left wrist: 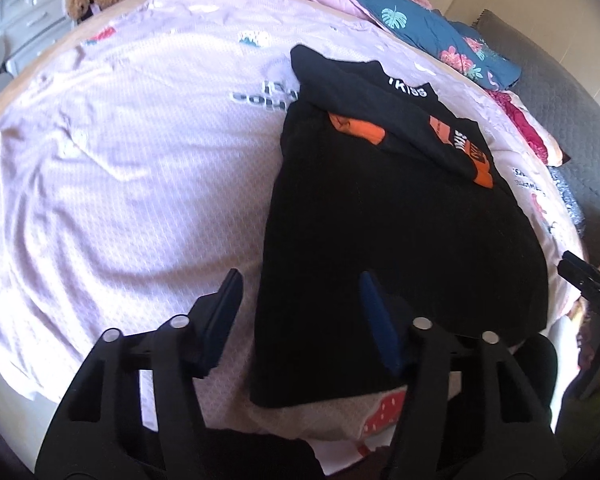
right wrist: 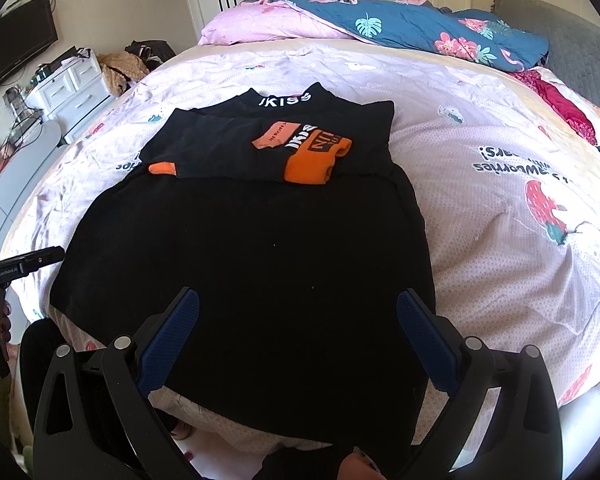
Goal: Fold small clothes
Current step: 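Move both grippers to the hem of the black shirt, then grasp the hem with both grippers and lift it toward the collar, then lay the hem over the shirt body near the IKISS collar with both grippers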
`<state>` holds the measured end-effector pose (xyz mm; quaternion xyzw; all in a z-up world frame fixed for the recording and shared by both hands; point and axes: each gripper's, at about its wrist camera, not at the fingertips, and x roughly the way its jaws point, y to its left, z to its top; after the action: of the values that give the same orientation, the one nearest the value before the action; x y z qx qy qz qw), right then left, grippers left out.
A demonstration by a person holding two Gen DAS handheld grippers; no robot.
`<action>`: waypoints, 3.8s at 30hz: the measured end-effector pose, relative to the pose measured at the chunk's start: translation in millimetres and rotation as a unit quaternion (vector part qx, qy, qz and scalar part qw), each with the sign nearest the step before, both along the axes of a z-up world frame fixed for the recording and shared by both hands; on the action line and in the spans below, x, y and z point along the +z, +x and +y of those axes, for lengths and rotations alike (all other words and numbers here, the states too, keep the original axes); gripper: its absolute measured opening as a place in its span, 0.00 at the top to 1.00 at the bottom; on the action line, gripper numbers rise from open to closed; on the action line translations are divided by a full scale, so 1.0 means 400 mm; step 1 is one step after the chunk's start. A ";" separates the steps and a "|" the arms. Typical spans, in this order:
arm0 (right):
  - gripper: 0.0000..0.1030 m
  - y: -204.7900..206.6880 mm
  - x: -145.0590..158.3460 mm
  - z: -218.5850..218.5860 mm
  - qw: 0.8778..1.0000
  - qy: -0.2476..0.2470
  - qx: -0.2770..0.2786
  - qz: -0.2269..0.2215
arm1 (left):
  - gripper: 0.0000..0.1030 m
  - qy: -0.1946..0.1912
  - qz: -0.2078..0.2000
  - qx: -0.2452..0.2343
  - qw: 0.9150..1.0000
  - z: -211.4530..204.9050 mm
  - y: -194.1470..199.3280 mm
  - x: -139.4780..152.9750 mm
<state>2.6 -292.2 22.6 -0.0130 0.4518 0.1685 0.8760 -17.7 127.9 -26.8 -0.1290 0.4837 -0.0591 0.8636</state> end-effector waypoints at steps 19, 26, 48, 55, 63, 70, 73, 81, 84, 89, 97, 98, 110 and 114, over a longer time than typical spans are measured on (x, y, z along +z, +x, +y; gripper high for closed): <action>0.04 -0.076 -0.093 -0.123 0.997 0.010 -0.017 0.071 | 0.61 -0.003 0.042 -0.018 0.999 -0.014 -0.022 -0.080; 0.07 -0.098 -0.134 -0.166 0.994 0.018 -0.025 0.106 | 0.78 -0.004 0.039 -0.013 0.999 0.001 -0.023 -0.082; 0.92 -0.084 0.019 -0.205 0.997 0.080 -0.008 0.020 | 0.98 -0.033 -0.052 -0.022 0.998 -0.012 -0.020 0.087; 0.92 -0.039 0.106 -0.232 0.994 0.102 -0.021 -0.037 | 0.98 -0.048 -0.077 -0.015 0.996 0.002 0.007 0.136; 0.92 0.015 0.164 -0.273 0.988 0.122 -0.051 -0.078 | 0.98 -0.077 -0.107 0.008 0.991 0.029 0.060 0.192; 0.92 0.055 0.190 -0.279 0.984 0.135 -0.068 -0.095 | 0.98 -0.096 -0.124 0.025 0.987 0.037 0.095 0.220; 0.92 0.071 0.199 -0.274 0.983 0.135 -0.071 -0.101 | 0.98 -0.091 -0.129 0.029 0.987 0.037 0.108 0.231; 0.92 0.158 0.221 -0.258 0.981 0.127 -0.084 -0.119 | 0.98 -0.083 -0.142 0.042 0.986 0.032 0.177 0.259; 0.92 0.197 0.219 -0.251 0.981 0.124 -0.092 -0.120 | 0.98 -0.079 -0.145 0.045 0.985 0.026 0.206 0.267; 0.92 0.257 0.209 -0.238 0.981 0.117 -0.100 -0.118 | 0.98 -0.075 -0.141 0.053 0.986 0.021 0.258 0.263; 0.92 0.346 0.170 -0.209 0.984 0.087 -0.111 -0.112 | 0.98 -0.049 -0.127 0.056 0.989 0.010 0.349 0.233; 0.92 0.359 0.161 -0.204 0.984 0.082 -0.112 -0.109 | 0.98 -0.047 -0.124 0.058 0.989 0.010 0.361 0.226; 0.89 0.454 0.067 -0.169 0.989 0.044 -0.122 -0.074 | 0.96 -0.034 -0.094 0.067 0.993 -0.005 0.454 0.145; 0.77 0.464 0.050 -0.167 0.988 0.030 -0.130 -0.071 | 0.91 -0.023 -0.096 0.085 0.991 0.008 0.456 0.139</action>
<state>188.1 -359.0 42.7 0.0601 0.3807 0.0653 0.9204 164.9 130.9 28.8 -0.1833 0.3844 -0.0089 0.9047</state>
